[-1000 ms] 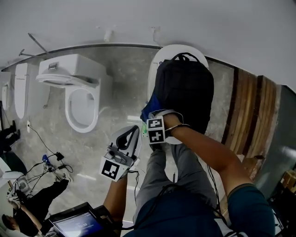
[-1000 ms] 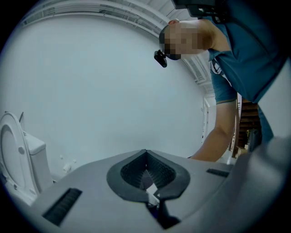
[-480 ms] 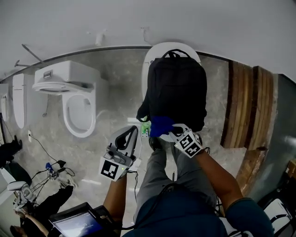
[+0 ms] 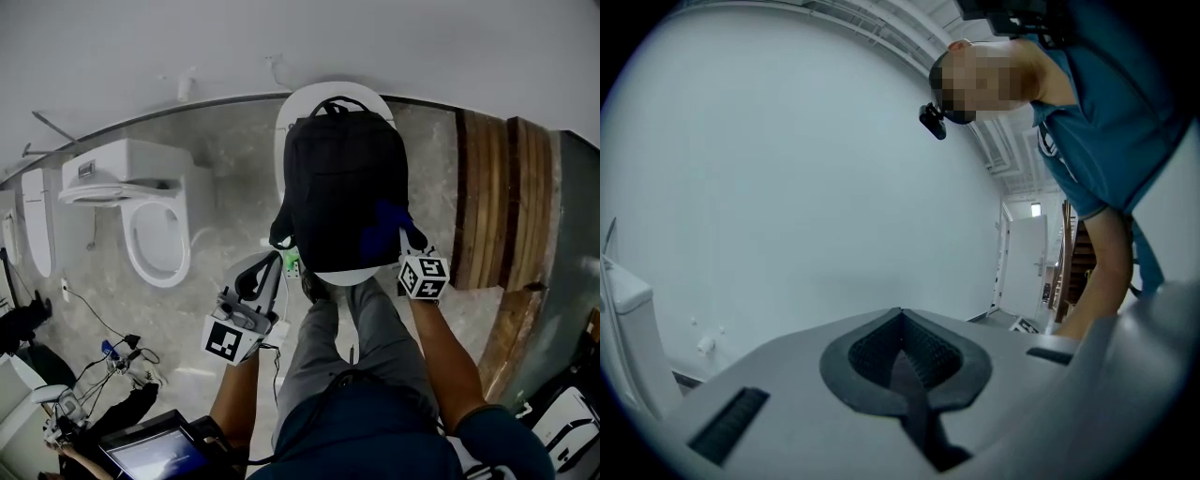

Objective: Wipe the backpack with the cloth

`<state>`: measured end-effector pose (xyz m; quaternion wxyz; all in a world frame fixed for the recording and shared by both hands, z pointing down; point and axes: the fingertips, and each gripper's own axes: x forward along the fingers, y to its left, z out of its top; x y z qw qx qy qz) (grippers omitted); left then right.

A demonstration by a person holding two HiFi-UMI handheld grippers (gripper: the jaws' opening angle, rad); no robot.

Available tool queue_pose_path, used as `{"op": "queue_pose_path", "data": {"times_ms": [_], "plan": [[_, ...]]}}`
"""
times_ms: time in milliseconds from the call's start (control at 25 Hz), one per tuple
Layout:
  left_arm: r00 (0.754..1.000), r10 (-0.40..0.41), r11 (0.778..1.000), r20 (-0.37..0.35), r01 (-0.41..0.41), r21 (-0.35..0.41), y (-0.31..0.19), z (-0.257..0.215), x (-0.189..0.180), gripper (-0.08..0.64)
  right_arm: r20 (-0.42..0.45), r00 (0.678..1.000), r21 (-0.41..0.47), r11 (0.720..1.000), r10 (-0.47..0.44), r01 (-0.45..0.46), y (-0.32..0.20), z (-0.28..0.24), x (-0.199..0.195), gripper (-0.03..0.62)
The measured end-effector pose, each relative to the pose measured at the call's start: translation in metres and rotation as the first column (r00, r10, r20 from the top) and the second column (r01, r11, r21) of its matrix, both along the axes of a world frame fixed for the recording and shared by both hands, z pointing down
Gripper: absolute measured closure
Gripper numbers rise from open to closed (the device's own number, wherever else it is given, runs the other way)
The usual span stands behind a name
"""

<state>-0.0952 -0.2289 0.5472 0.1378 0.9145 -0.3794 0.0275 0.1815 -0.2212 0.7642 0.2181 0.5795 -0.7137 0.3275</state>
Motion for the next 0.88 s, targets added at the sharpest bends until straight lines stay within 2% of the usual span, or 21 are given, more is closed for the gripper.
{"op": "queue_pose_path", "data": {"times_ms": [80, 160, 240, 320, 360, 440, 520, 560, 680, 800, 880], "plan": [[1.0, -0.002, 1.0, -0.001, 0.002, 0.0, -0.003, 0.0, 0.001, 0.557, -0.004, 1.0, 0.028, 0.999, 0.022, -0.022, -0.026, -0.005, 0.008, 0.568], [1.0, -0.003, 1.0, 0.003, 0.003, -0.004, -0.005, 0.001, 0.001, 0.557, -0.033, 0.999, 0.061, 0.998, -0.01, 0.012, -0.059, -0.013, 0.008, 0.568], [1.0, -0.008, 1.0, 0.006, 0.008, -0.009, -0.008, 0.003, 0.0, 0.557, -0.079, 0.993, 0.073, 0.993, -0.089, 0.095, -0.094, -0.02, -0.002, 0.568], [1.0, -0.012, 1.0, 0.006, 0.012, -0.011, -0.01, 0.004, -0.001, 0.557, -0.144, 0.968, 0.038, 0.976, -0.207, 0.214, -0.126, -0.018, -0.022, 0.568], [1.0, -0.014, 1.0, 0.005, 0.014, -0.012, -0.01, 0.005, -0.001, 0.557, -0.192, 0.939, 0.015, 0.956, -0.285, 0.293, -0.14, -0.015, -0.036, 0.568], [1.0, -0.017, 1.0, 0.004, 0.017, -0.016, -0.012, 0.007, 0.0, 0.557, -0.287, 0.847, -0.016, 0.886, -0.448, 0.463, -0.163, -0.012, -0.071, 0.568], [1.0, -0.019, 1.0, 0.004, 0.019, -0.021, -0.014, 0.009, 0.001, 0.557, -0.328, 0.757, -0.031, 0.808, -0.565, 0.589, -0.179, -0.009, -0.106, 0.568], [1.0, -0.019, 1.0, 0.005, 0.019, -0.023, -0.015, 0.009, 0.002, 0.557, -0.328, 0.724, -0.039, 0.775, -0.607, 0.631, -0.186, -0.006, -0.123, 0.568], [1.0, -0.019, 1.0, 0.005, 0.019, -0.023, -0.019, 0.009, 0.004, 0.557, -0.282, 0.662, -0.042, 0.699, -0.694, 0.714, -0.197, 0.003, -0.164, 0.568], [1.0, -0.023, 0.999, 0.007, 0.023, -0.023, -0.023, 0.009, 0.004, 0.557, -0.198, 0.62, 0.012, 0.631, -0.759, 0.776, -0.197, 0.004, -0.194, 0.568], [1.0, -0.024, 0.999, 0.009, 0.024, -0.022, -0.025, 0.01, 0.004, 0.557, -0.141, 0.606, 0.054, 0.605, -0.783, 0.794, -0.195, 0.001, -0.202, 0.568]]}}
